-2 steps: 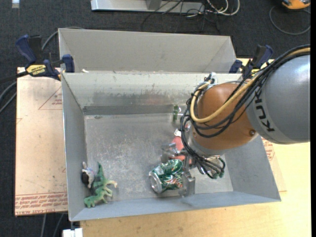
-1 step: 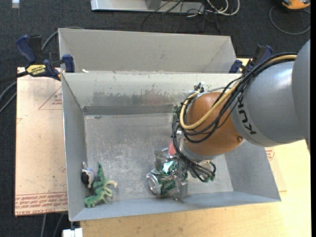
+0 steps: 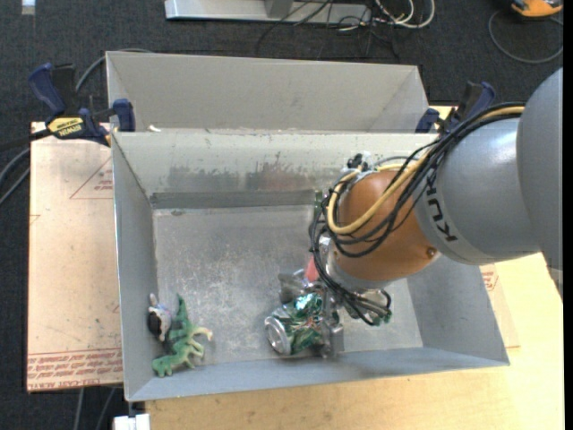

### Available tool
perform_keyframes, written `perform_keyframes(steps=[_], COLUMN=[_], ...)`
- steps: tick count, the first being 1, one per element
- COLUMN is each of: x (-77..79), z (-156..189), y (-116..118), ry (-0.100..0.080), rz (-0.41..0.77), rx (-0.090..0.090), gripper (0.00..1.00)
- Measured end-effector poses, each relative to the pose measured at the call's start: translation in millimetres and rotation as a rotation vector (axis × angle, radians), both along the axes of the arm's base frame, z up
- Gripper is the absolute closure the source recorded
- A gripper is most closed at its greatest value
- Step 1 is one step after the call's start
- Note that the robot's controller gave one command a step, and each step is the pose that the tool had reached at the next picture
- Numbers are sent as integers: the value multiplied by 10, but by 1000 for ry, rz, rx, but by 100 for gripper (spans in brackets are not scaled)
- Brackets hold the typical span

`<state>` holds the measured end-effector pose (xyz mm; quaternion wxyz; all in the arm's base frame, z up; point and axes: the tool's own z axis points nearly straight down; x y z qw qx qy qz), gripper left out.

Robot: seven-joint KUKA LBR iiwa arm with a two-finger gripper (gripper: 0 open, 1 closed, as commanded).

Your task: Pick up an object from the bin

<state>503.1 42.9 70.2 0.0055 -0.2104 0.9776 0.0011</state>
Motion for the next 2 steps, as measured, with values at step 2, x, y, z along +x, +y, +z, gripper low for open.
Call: perform_keyframes(steps=[2], x=[60], z=[-3], y=[278], ry=[4], rz=[97], rx=[1], gripper=[100])
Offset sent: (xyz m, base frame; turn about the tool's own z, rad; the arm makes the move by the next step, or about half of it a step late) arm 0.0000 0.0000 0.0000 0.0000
